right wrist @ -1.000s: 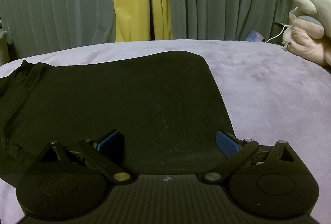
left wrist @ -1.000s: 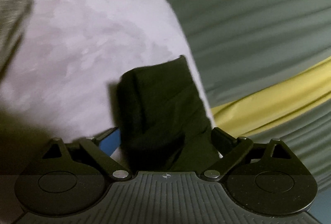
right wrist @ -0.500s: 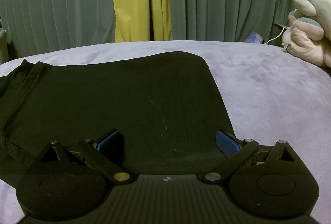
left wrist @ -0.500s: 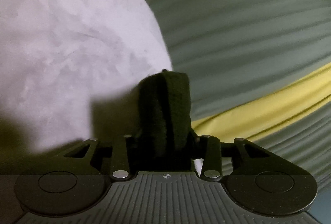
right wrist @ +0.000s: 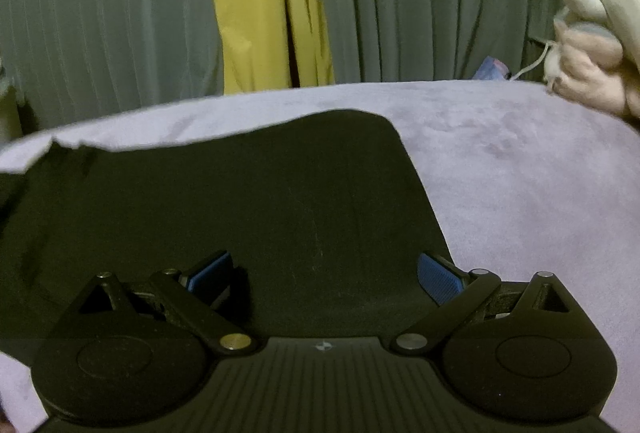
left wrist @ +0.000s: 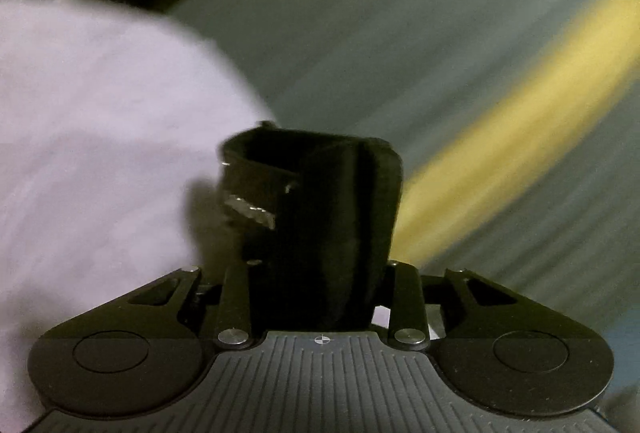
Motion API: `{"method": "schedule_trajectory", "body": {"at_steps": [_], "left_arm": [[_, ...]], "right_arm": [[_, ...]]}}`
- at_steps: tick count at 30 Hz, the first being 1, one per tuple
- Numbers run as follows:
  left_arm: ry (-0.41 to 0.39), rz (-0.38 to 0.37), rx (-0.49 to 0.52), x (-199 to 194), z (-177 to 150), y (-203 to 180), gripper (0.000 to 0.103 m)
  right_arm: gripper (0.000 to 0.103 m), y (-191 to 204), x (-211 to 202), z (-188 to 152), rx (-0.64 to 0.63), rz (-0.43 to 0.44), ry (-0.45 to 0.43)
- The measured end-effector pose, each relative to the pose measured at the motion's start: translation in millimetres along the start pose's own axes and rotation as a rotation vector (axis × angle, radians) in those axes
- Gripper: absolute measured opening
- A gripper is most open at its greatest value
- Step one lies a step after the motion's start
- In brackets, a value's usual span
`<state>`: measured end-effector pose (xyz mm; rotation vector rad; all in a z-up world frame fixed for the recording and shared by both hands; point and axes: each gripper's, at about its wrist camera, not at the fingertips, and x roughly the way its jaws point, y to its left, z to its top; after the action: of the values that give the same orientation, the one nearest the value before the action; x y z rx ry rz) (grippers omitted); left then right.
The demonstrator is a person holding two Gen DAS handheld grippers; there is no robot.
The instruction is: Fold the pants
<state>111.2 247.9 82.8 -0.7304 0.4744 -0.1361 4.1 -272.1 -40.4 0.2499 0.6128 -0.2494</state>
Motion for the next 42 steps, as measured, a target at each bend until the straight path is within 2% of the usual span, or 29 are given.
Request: {"method": "schedule_trajectory", "body": {"at_steps": [3, 6, 8, 11, 15, 17, 18, 19, 20, 21, 23, 24, 25, 26, 27, 29, 31, 33, 36, 39, 42], "left_arm": [[0.015, -0.058, 0.185, -7.7, -11.3, -74.3, 0.034], [0.046, -0.112, 0.366, -6.8, -42.1, -150.1, 0.034], [0.095, -0.162, 0.470, -0.1, -73.8, -195.4, 0.036], [0.166, -0.193, 0.604, 14.0, -128.7, -244.3, 0.039], [0.323, -0.160, 0.709, 49.3, -205.6, -278.1, 0.040], [0.416, -0.122, 0.757, 78.0, -236.1, -278.8, 0.048], [0.472, -0.106, 0.772, 83.2, -251.8, -274.8, 0.057], [0.541, -0.070, 0.777, 92.4, -266.6, -275.1, 0.057], [0.587, -0.026, 0.780, 94.8, -279.0, -278.5, 0.057], [0.619, -0.001, 0.781, 98.5, -287.6, -275.9, 0.062], [0.625, -0.021, 0.775, 95.4, -289.7, -273.2, 0.072], [0.626, -0.055, 0.758, 90.3, -285.6, -273.9, 0.079], [0.638, -0.126, 0.700, 84.7, -276.2, -271.6, 0.083], [0.644, -0.203, 0.614, 81.3, -264.1, -268.1, 0.087], [0.637, -0.255, 0.527, 78.8, -252.1, -263.0, 0.096], [0.613, -0.319, 0.361, 73.6, -227.5, -254.0, 0.097], [0.581, -0.329, 0.304, 70.5, -204.3, -248.2, 0.097], [0.514, -0.281, 0.308, 69.6, -188.0, -239.8, 0.098], [0.427, -0.118, 0.336, 68.3, -163.1, -205.7, 0.100], [0.388, 0.085, 0.266, 70.5, -147.8, -146.9, 0.100], [0.325, 0.240, 0.183, 63.7, -143.0, -94.6, 0.100]], "right_arm": [[0.099, -11.3, -6.9, 4.1, 0.096, 0.048, -0.012], [0.099, -18.9, -16.4, 7.0, 0.154, 0.066, -0.033], [0.099, -25.9, -24.9, 8.7, 0.193, 0.086, -0.056], [0.099, -38.3, -37.4, 11.6, 0.248, 0.104, -0.089], [0.099, -58.8, -52.6, 16.7, 0.319, 0.116, -0.117], [0.099, -68.9, -58.9, 18.8, 0.346, 0.116, -0.126], [0.099, -74.2, -62.0, 20.0, 0.356, 0.117, -0.129], [0.099, -78.3, -63.6, 21.0, 0.364, 0.118, -0.131], [0.099, -82.3, -65.0, 21.4, 0.372, 0.118, -0.133], [0.099, -85.6, -65.9, 21.7, 0.381, 0.117, -0.135], [0.099, -91.2, -66.9, 21.0, 0.407, 0.114, -0.136], [0.099, -94.0, -66.0, 20.7, 0.426, 0.115, -0.132], [0.099, -96.3, -64.8, 20.4, 0.444, 0.117, -0.127], [0.099, -97.2, -64.1, 19.5, 0.456, 0.121, -0.124], [0.099, -98.1, -62.0, 18.8, 0.467, 0.130, -0.117], [0.099, -97.3, -58.4, 17.7, 0.477, 0.136, -0.101], [0.099, -94.1, -56.0, 18.8, 0.474, 0.140, -0.093], [0.099, -89.7, -56.9, 19.5, 0.453, 0.164, -0.088], [0.099, -81.9, -53.0, 20.5, 0.412, 0.224, -0.059], [0.099, -70.4, -43.7, 22.2, 0.399, 0.319, 0.009], [0.099, -57.3, -30.1, 22.6, 0.423, 0.445, 0.077]]}}
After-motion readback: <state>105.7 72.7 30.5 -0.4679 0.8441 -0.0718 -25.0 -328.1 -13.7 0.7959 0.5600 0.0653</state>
